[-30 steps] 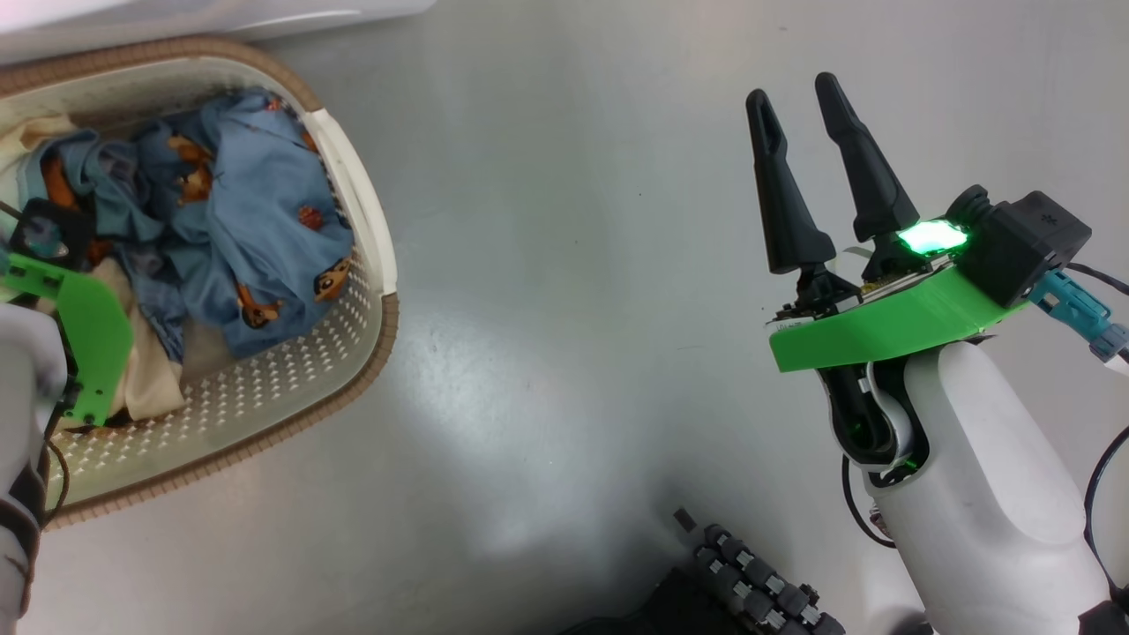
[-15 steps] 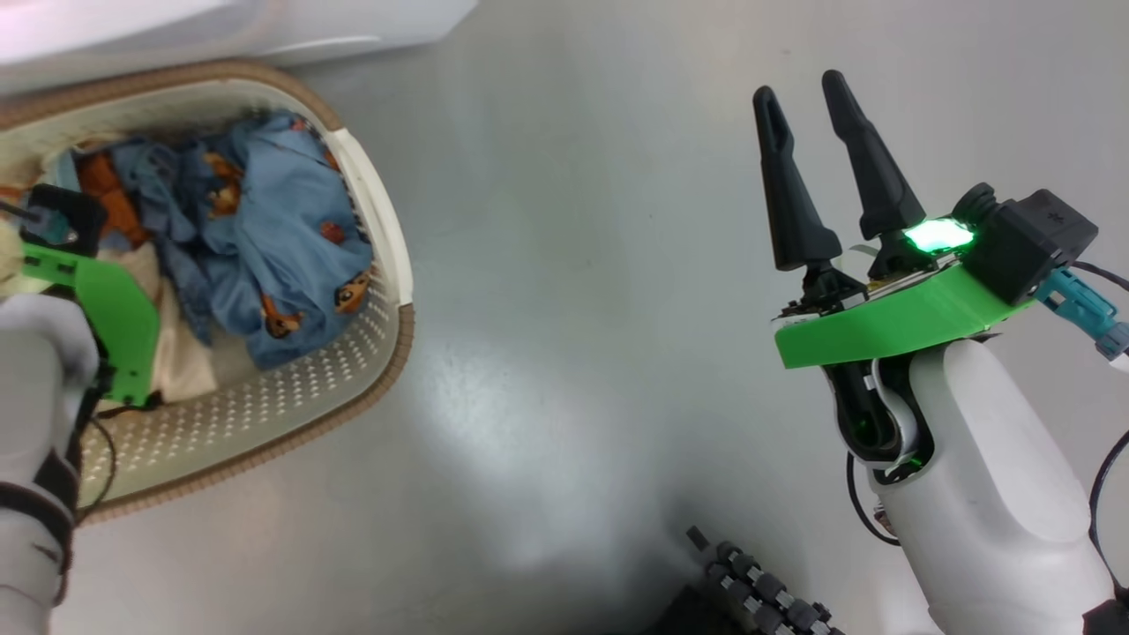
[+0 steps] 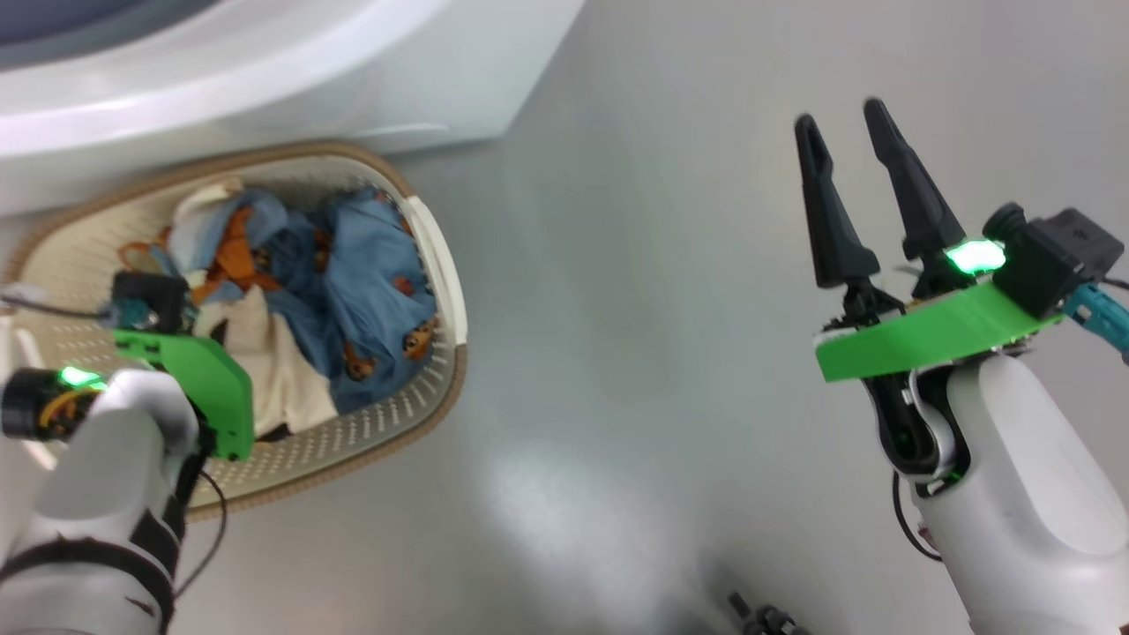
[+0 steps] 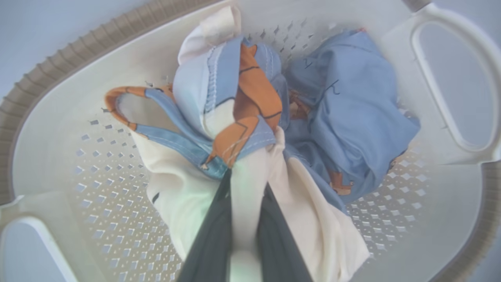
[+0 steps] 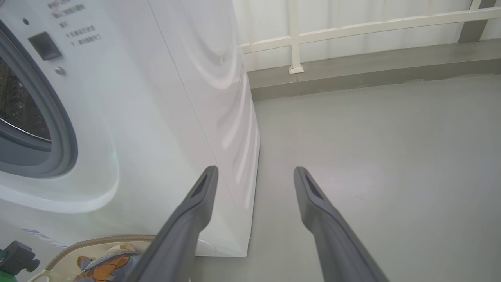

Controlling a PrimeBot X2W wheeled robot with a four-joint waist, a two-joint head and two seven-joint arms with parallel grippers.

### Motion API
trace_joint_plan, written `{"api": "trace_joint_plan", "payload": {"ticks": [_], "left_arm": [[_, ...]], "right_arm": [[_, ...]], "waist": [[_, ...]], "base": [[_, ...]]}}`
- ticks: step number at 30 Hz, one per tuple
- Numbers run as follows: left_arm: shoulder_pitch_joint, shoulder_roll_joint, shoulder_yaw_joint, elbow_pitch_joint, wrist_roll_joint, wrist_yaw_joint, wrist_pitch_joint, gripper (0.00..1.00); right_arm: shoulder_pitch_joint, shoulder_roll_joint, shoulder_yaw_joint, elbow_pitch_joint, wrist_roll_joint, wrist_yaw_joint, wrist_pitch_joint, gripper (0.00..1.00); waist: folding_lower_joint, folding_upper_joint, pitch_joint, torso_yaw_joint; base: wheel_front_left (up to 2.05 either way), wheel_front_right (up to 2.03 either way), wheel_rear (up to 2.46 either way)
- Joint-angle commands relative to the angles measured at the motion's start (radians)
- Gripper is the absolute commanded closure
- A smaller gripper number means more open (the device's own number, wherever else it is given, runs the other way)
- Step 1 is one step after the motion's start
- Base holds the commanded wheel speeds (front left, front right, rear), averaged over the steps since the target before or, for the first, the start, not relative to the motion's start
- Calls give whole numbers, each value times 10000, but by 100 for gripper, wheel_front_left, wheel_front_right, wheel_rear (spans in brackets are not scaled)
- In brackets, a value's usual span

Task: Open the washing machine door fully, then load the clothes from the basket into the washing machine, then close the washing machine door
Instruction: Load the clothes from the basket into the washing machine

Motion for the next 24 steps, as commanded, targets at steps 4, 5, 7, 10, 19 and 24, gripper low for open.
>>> {"api": "trace_joint_plan", "payload": {"ticks": [4,5,7,10,19,24], "left_arm": [[672,-54,356,-90,-399,-97,-793,100],[765,-131,392,-90,-480,-124,-934,100],[941,-276,437,-90,-618,-175,-1211,100],[1182,-477,530,-90,-835,-224,-1598,100],[1790,-811,706,-246,-1237,-289,-2236,100],[2335,-767,979,-1134,-1390,-223,-2339,100]], "right_arm": [[752,-375,180,-38,-99,46,-80,0],[827,-440,190,-15,-95,46,-80,0],[979,-555,199,35,-85,46,-80,0],[1216,-700,200,105,-62,46,-80,0],[1877,-972,228,278,-10,46,-80,0],[2402,-1170,161,357,47,46,-80,0]], "waist": [[1,0,-1380,716],[1,0,-1552,785],[1,0,-1898,920],[1,0,-2404,1112],[1,0,-3612,1487],[1,0,-4377,1713]], "base": [[0,0,0],[0,0,0],[0,0,0],[0,0,0],[0,0,0],[0,0,0]]}}
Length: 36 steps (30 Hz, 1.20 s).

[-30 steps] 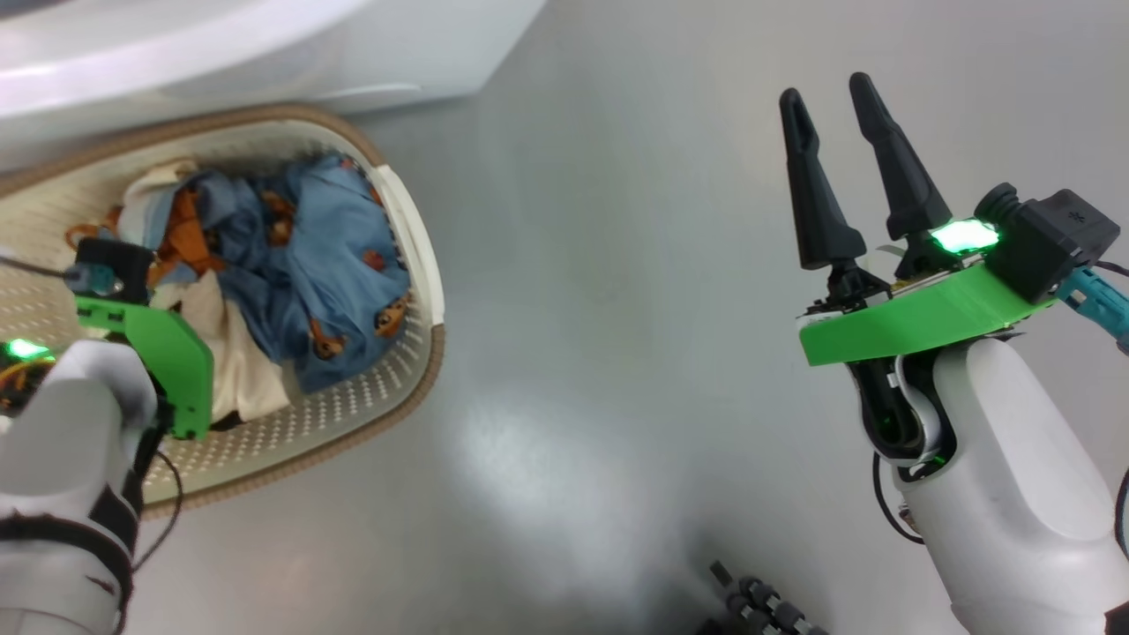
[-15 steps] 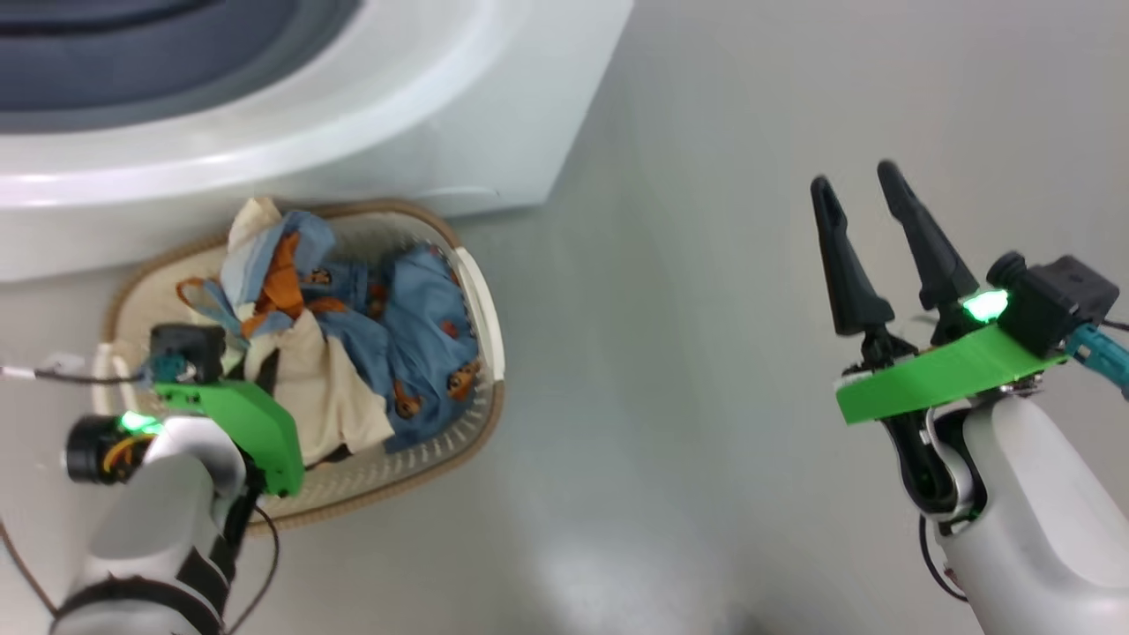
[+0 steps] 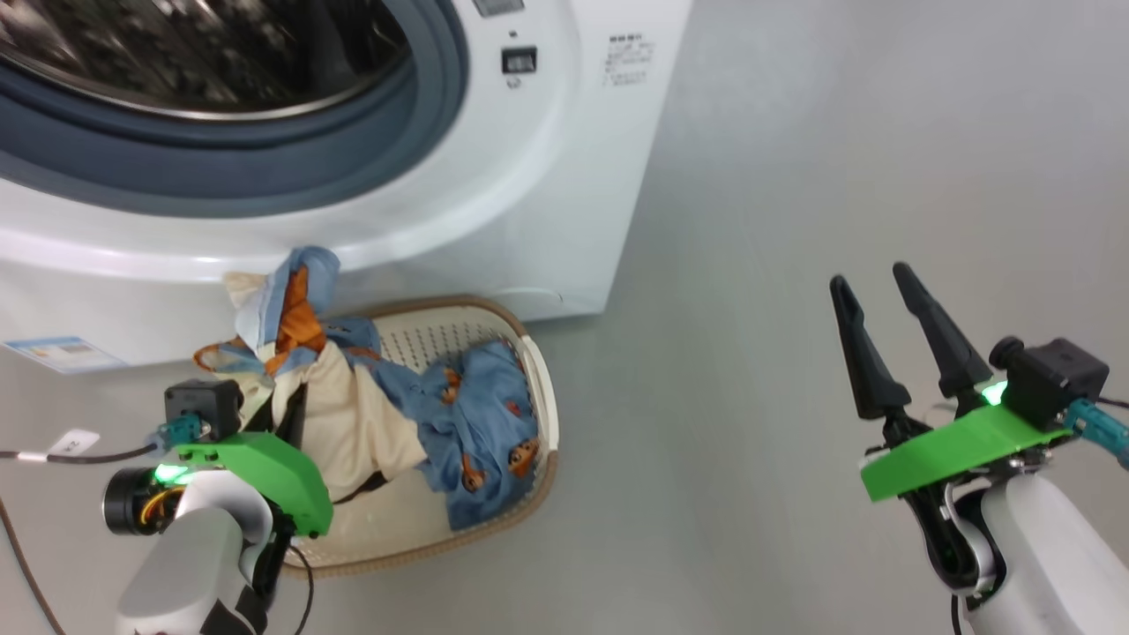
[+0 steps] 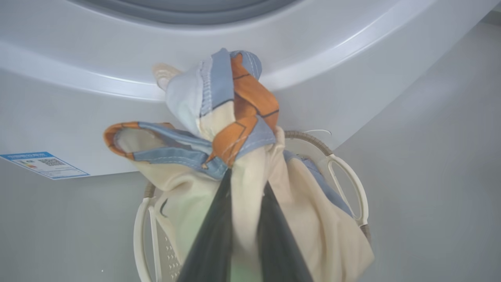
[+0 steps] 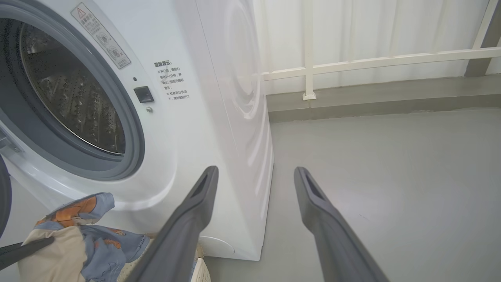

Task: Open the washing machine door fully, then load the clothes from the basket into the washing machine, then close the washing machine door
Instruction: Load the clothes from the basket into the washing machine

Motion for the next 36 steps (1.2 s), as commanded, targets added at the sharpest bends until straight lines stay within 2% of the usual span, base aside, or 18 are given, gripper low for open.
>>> {"api": "trace_joint_plan", "payload": {"ticks": [1,10,20,36], "left_arm": [[184,315,330,-430,-86,88,-133,100],[1747,450,1171,-3173,235,465,-137,100],[3460,425,2205,-5752,827,687,-138,100],[5841,-189,3510,-8930,1499,826,-139,100]], "right_arm": [[244,-170,149,-183,41,46,-80,0],[900,-390,-24,-160,62,46,-80,0],[1397,-525,-162,-209,66,46,-80,0],[1695,-574,-437,-306,61,46,-80,0]], "waist": [[1,0,-696,409],[1,0,-1483,697],[1,0,-2001,962],[1,0,-2146,1010]], "base": [[0,0,0],[0,0,0],[0,0,0],[0,0,0]]}}
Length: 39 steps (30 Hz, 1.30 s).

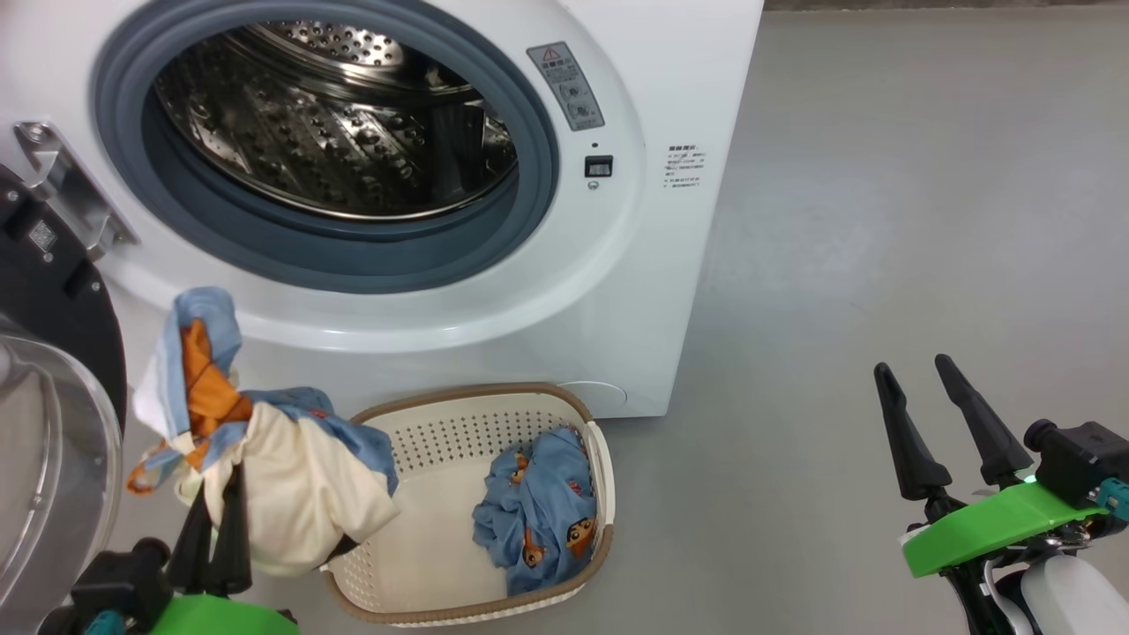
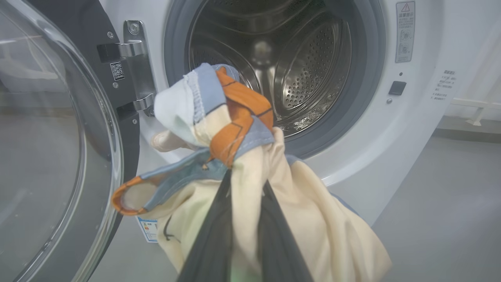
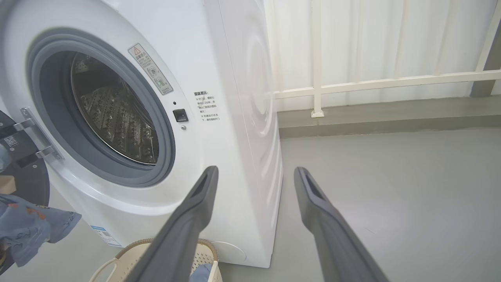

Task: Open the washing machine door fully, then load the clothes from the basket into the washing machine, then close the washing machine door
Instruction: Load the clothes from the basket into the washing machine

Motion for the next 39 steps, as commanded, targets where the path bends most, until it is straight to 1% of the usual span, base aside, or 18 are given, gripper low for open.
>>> {"api": "trace_joint_plan", "payload": {"ticks": [1,8,22,28,38,39], "left_arm": [[-25,108,440,-477,91,49,-135,100],[277,-107,713,-874,237,-32,-135,100],[-90,-271,889,-766,517,-246,-135,100],[-898,-199,839,-428,571,-378,-135,100],[-3177,171,697,251,809,-507,-135,100],[-3177,171,697,251,809,-507,-135,100]], "right_arm": [[37,-182,66,-269,-14,46,-80,0],[1,-142,38,-294,-42,46,-80,0],[-102,-52,48,-342,-88,46,-80,0],[-306,66,87,-386,-120,46,-80,0],[-947,304,172,-415,-139,46,-80,0],[-947,304,172,-415,-139,46,-80,0]], "waist": [[0,0,35,-38],[0,0,170,-99],[0,0,517,-244],[0,0,1051,-368],[0,0,2167,-689],[0,0,2167,-689]], "base": [[0,0,0],[0,0,0],[0,0,0],[0,0,0],[0,0,0],[0,0,0]]}}
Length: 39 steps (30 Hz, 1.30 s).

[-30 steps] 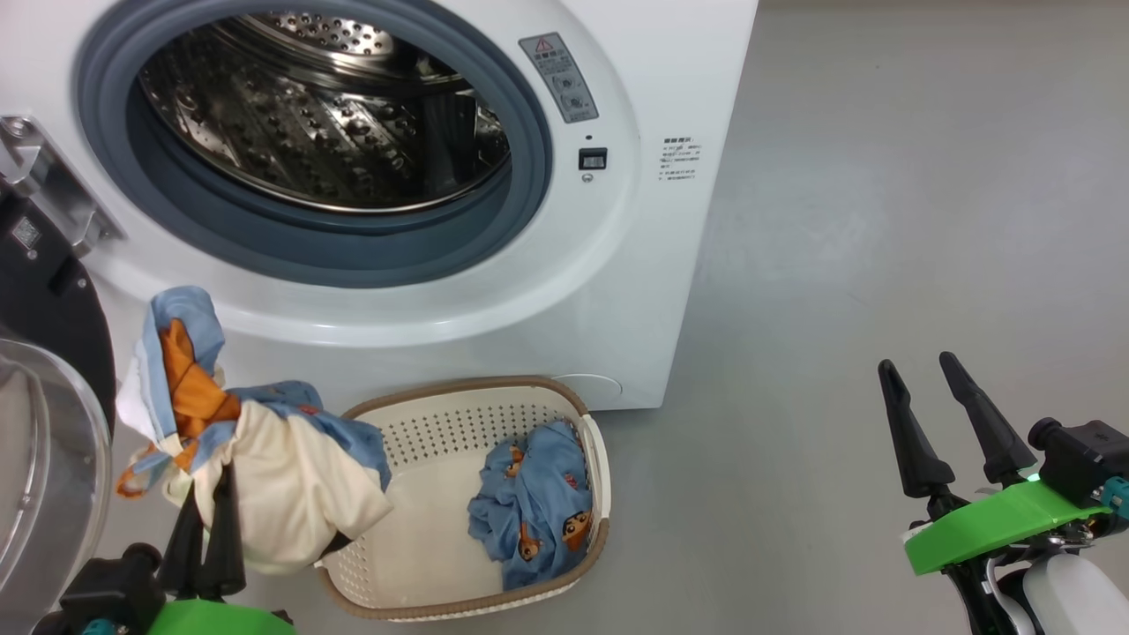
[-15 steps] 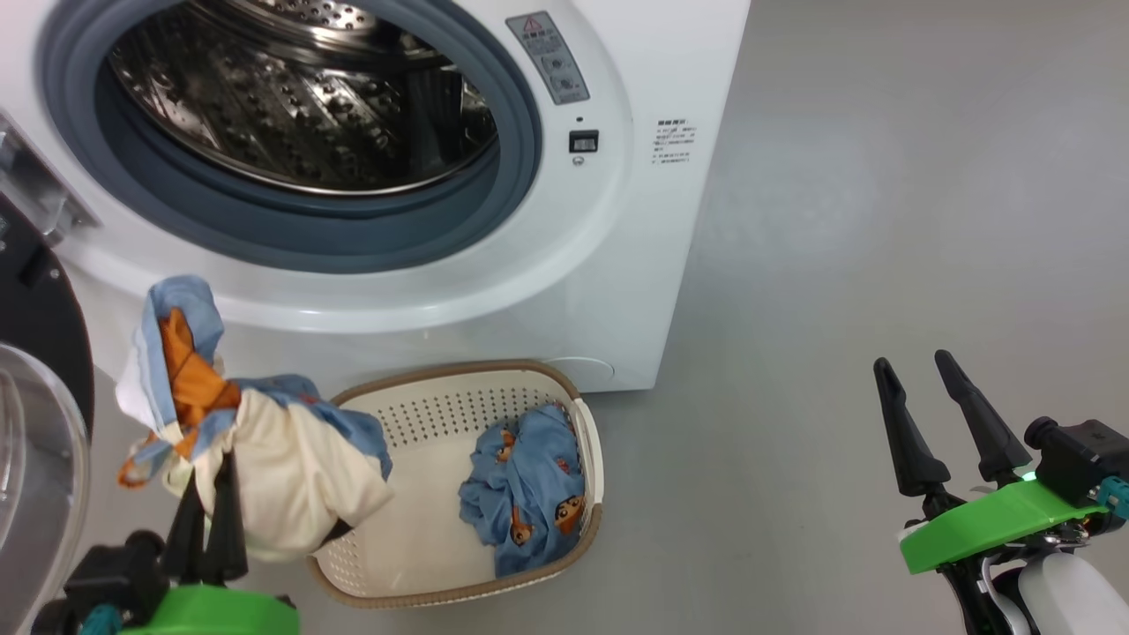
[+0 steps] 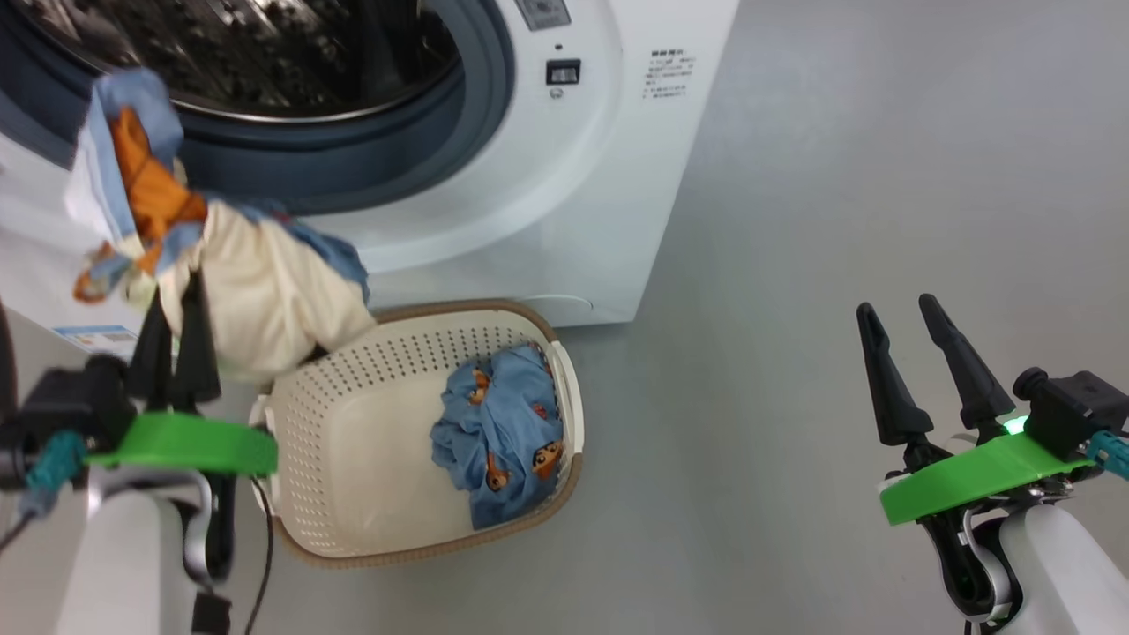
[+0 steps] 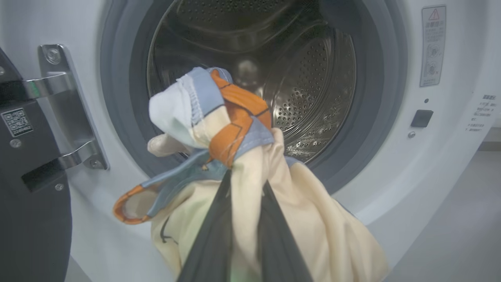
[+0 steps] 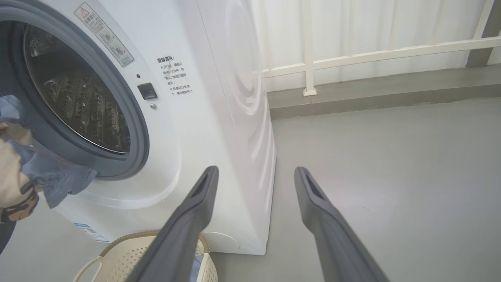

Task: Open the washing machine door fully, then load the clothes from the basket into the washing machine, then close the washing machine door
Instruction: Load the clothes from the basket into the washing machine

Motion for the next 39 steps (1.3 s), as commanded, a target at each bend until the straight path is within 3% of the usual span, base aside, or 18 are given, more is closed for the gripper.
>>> {"api": "trace_joint_plan", "payload": {"ticks": [1,10,27,39], "left_arm": [[-360,354,279,-139,118,-51,-107,100],[-2447,685,143,1198,358,-43,-107,100],[-6932,1347,-241,5518,686,177,-107,100],[-9305,1809,-677,7371,1011,355,-107,100]], "right_arm": [[-139,-93,238,-228,-69,46,-80,0],[-571,123,328,-249,-82,46,-80,0],[-1404,639,622,-280,-40,46,-80,0],[-1969,985,974,-297,62,46,-80,0]], "waist": [[-2,0,343,-204],[-2,0,964,-516],[-2,0,2191,-1173],[-2,0,2942,-1755]], "base": [[0,0,0],[0,0,0],[0,0,0],[0,0,0]]}}
